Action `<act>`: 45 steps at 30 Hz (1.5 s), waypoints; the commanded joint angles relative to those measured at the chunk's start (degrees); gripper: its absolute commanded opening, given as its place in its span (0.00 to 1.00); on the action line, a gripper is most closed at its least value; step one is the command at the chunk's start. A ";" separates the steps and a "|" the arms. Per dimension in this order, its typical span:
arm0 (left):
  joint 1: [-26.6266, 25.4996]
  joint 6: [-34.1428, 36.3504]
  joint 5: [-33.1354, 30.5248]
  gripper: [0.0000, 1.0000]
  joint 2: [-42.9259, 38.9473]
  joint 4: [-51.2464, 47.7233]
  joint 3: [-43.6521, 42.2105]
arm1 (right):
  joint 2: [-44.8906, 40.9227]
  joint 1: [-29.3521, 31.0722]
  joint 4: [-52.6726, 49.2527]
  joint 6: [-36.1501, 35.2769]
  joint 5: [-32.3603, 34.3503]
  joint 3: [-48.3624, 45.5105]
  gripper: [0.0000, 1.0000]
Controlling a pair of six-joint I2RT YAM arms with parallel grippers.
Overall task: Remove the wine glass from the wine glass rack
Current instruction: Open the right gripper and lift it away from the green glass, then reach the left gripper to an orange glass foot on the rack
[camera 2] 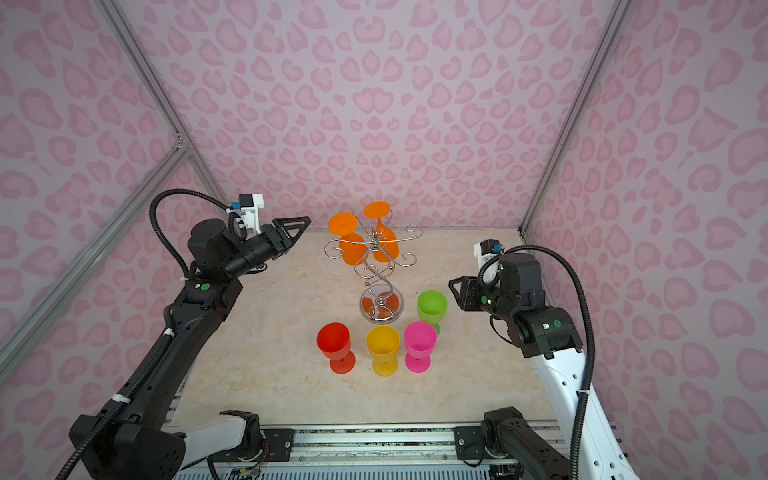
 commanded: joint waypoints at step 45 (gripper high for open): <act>-1.30 -5.35 10.06 0.55 17.08 16.81 2.10 | -7.38 -17.03 14.67 7.97 -11.69 -12.79 0.42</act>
